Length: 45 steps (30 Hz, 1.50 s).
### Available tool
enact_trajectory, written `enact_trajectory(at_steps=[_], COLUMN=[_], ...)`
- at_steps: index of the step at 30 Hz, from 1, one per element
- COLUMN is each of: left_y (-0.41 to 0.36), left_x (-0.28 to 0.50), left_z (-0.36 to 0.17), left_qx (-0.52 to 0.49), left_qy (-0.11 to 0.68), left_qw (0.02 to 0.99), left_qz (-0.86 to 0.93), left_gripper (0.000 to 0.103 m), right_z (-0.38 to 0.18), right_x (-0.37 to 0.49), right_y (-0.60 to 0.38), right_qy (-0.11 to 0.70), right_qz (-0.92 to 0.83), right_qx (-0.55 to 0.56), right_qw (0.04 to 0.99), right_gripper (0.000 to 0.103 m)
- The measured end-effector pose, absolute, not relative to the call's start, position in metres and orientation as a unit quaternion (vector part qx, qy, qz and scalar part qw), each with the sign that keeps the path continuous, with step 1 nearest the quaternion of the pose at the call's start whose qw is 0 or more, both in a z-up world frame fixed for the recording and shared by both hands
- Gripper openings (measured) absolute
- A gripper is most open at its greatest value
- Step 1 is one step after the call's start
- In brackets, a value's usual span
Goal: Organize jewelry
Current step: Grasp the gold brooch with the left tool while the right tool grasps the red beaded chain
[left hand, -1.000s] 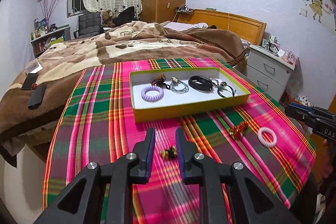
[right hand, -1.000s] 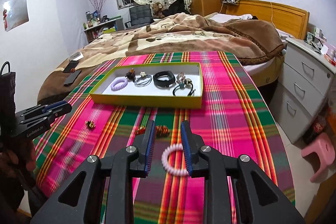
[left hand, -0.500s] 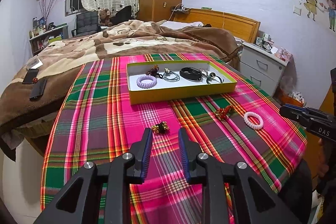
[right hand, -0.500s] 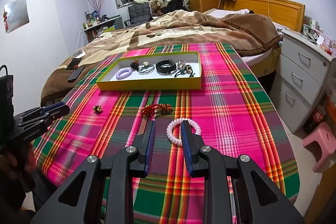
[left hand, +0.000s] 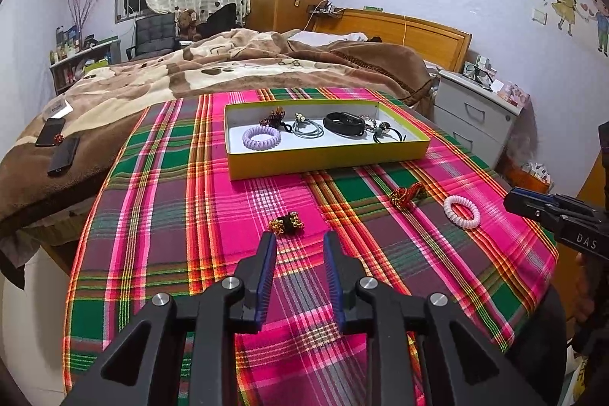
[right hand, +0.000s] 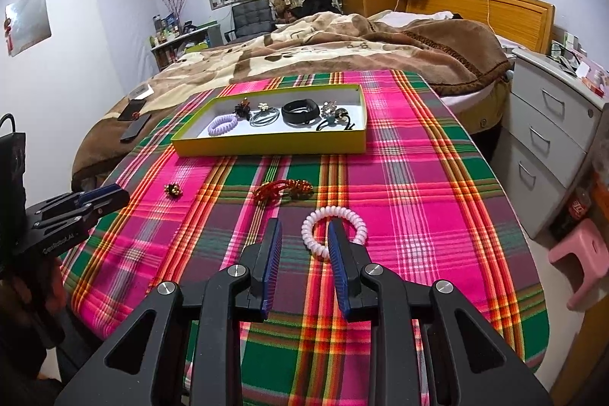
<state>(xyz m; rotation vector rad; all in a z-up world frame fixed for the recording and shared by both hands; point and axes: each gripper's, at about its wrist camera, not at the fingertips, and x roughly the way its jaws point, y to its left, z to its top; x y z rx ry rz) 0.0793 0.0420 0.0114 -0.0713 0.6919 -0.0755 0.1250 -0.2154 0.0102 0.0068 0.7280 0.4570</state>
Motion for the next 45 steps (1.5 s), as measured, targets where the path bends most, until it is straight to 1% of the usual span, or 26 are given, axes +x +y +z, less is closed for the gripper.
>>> enact_trajectory(at_steps=[5, 8, 23, 26, 30, 31, 32, 34, 45], left_y=[0.042, 0.043, 0.048, 0.049, 0.053, 0.053, 0.053, 0.053, 0.052], left_x=[0.088, 0.094, 0.128, 0.135, 0.143, 0.146, 0.147, 0.15, 0.167], left_z=[0.009, 0.007, -0.011, -0.017, -0.023, -0.024, -0.024, -0.024, -0.029], left_qx=[-0.036, -0.037, -0.049, -0.064, -0.081, -0.083, -0.083, -0.081, -0.069], left_qy=[0.342, 0.346, 0.381, 0.398, 0.415, 0.418, 0.42, 0.423, 0.433], left_qw=[0.938, 0.937, 0.923, 0.914, 0.905, 0.903, 0.903, 0.902, 0.898], left_qz=[-0.037, -0.038, -0.033, -0.04, -0.043, -0.042, -0.041, -0.041, -0.034], left_gripper=[0.026, 0.033, 0.033, 0.033, 0.033, 0.033, 0.033, 0.034, 0.034], right_z=[0.006, 0.001, -0.013, -0.012, -0.01, -0.011, -0.012, -0.015, -0.031], right_x=[0.132, 0.137, 0.159, 0.164, 0.174, 0.176, 0.178, 0.184, 0.205], right_y=[-0.21, -0.209, -0.211, -0.209, -0.193, -0.188, -0.183, -0.174, -0.144], right_qy=[0.357, 0.362, 0.38, 0.379, 0.376, 0.376, 0.376, 0.376, 0.391], right_qz=[0.226, 0.223, 0.2, 0.204, 0.226, 0.23, 0.234, 0.245, 0.281], right_qx=[-0.002, -0.002, -0.002, -0.006, -0.033, -0.042, -0.05, -0.067, -0.162], right_qw=[0.907, 0.905, 0.903, 0.903, 0.898, 0.897, 0.895, 0.891, 0.861], right_gripper=[0.026, 0.026, 0.026, 0.026, 0.027, 0.029, 0.034, 0.038, 0.038])
